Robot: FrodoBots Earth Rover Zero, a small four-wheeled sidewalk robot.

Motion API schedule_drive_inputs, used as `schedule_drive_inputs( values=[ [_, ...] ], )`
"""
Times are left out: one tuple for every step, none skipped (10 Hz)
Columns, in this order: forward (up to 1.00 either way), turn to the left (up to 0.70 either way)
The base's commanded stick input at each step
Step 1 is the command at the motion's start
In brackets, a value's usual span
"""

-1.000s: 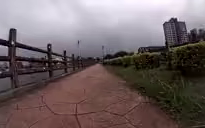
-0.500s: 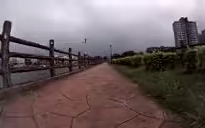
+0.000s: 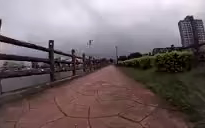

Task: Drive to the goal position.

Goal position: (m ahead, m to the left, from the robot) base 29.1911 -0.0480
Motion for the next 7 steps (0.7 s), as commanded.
schedule_drive_inputs(
  values=[
    [1.0,0.0],
    [1.0,0.0],
    [1.0,-0.16],
    [1.0,-0.37],
    [1.0,-0.24],
    [1.0,0.0],
    [1.0,0.0]
  ],
)
